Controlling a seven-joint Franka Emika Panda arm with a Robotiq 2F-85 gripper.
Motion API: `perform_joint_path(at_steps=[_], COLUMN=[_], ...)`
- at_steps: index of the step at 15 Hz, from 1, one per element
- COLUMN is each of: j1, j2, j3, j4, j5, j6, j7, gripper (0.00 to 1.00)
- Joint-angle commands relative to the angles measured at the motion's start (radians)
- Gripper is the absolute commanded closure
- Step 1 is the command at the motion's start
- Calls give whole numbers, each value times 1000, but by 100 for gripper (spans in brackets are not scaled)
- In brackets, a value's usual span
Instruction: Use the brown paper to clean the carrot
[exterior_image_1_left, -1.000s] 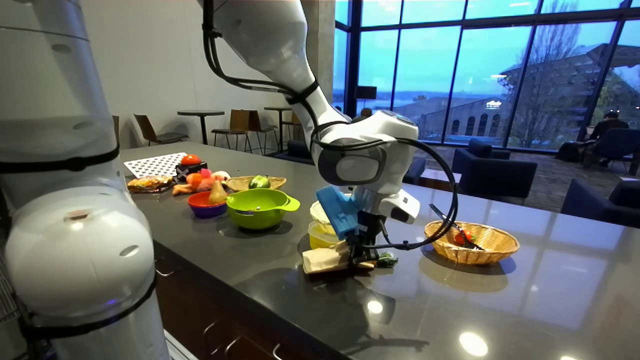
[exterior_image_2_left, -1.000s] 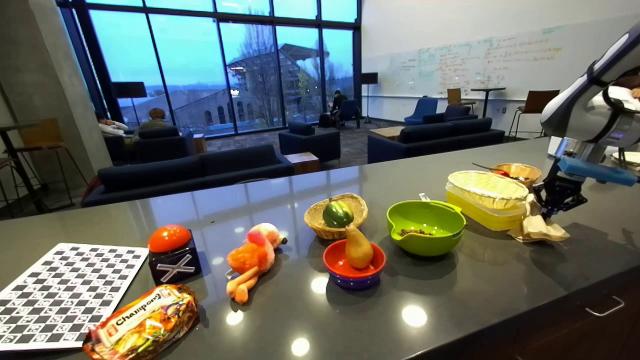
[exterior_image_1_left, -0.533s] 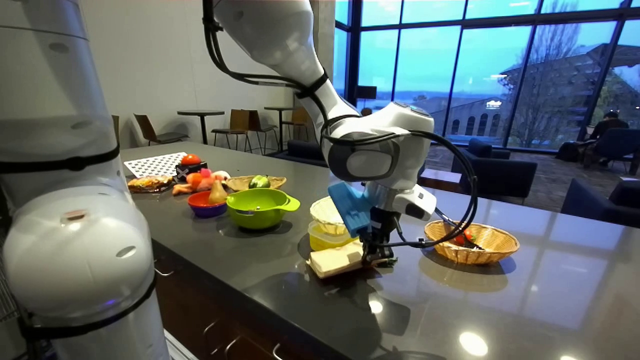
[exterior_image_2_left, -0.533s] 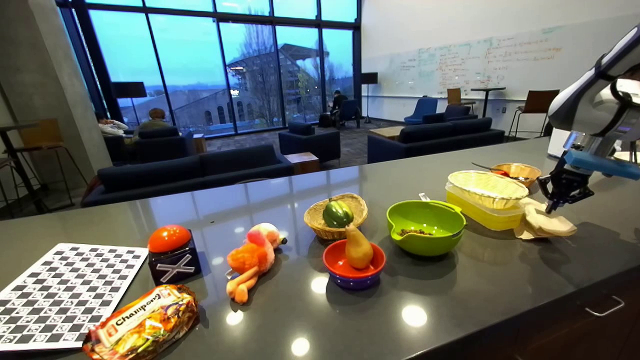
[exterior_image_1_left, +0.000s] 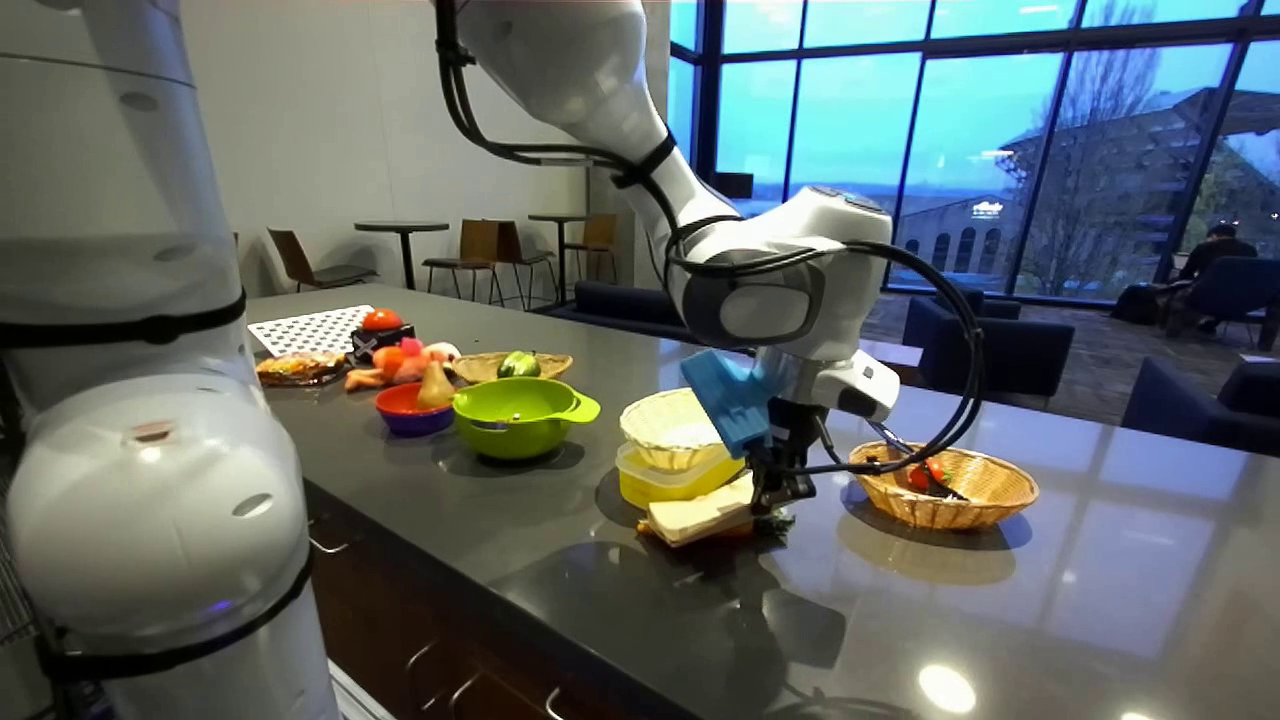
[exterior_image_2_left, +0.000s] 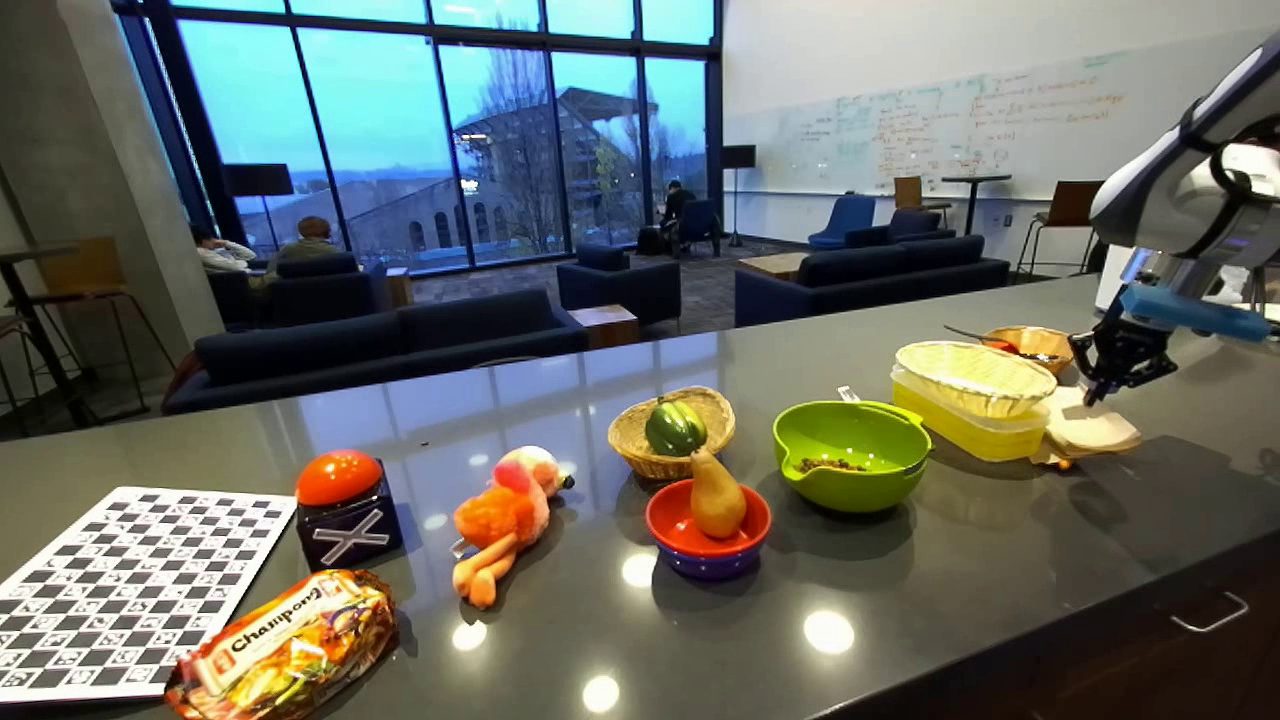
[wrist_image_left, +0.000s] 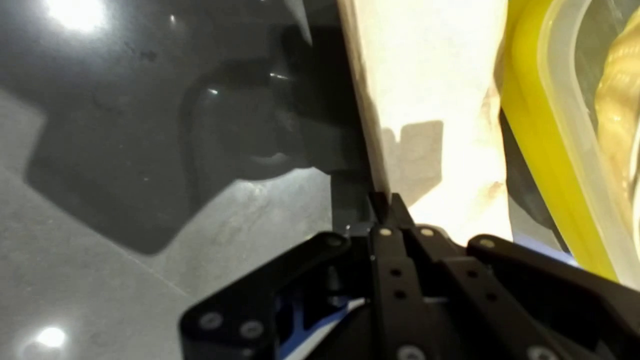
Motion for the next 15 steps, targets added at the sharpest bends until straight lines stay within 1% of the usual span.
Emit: perform_joint_path(at_steps=[1,7,15], j1=[-3,-10,-8], j2=[42,77,55], j3=[7,14,25], j4=[64,118,87], j5=[27,20,29], j6=[-19,-21,-18], j7=[-8,-4,-11], gripper=[100,100,100])
